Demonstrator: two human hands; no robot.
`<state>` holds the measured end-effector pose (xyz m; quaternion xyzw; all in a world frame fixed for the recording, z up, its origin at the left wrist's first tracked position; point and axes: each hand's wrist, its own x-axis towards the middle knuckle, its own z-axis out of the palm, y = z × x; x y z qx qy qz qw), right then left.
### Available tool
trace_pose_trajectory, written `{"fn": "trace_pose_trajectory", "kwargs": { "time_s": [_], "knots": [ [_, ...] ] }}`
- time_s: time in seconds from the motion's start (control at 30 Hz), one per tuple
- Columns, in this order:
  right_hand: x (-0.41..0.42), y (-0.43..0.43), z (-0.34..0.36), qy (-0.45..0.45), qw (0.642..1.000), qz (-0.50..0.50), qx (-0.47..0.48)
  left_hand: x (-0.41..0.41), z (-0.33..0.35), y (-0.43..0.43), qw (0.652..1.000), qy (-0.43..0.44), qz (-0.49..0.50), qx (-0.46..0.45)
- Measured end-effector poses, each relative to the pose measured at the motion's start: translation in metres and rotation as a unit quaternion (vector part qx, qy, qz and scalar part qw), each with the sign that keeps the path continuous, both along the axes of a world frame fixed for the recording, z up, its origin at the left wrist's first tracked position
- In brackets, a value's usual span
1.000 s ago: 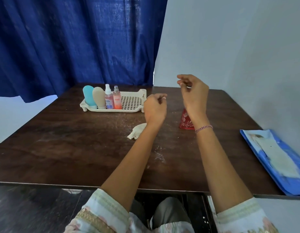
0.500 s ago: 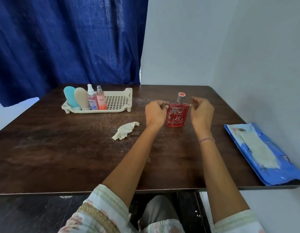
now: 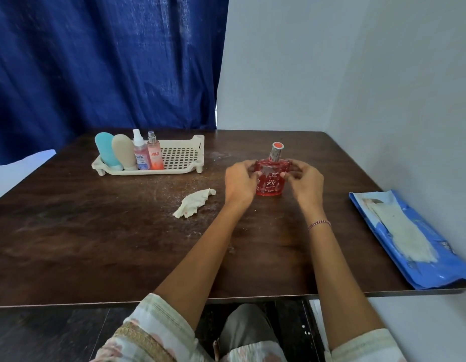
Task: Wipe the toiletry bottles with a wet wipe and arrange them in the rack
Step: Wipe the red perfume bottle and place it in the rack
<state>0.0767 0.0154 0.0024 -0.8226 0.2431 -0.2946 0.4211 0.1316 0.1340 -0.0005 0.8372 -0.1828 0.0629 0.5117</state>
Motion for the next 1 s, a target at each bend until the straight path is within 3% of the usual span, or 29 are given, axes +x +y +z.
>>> {"fn": "trace_pose_trajectory", "kwargs": {
  "time_s": [0.43,0.67,1.0],
  "knots": [
    [0.049,0.073,0.031,-0.043,0.993,0.106,-0.003,0.033,0.042,0.091,0.998,-0.026,0.055,0.009],
    [0.066,0.120,0.015,-0.017,0.985,0.169,0.014,0.043,0.022,0.142,0.994,0.007,0.098,0.041],
    [0.088,0.138,0.002,-0.003,0.986,0.165,-0.006,0.057,0.000,0.157,0.992,0.004,0.126,0.014]
  ]
}}
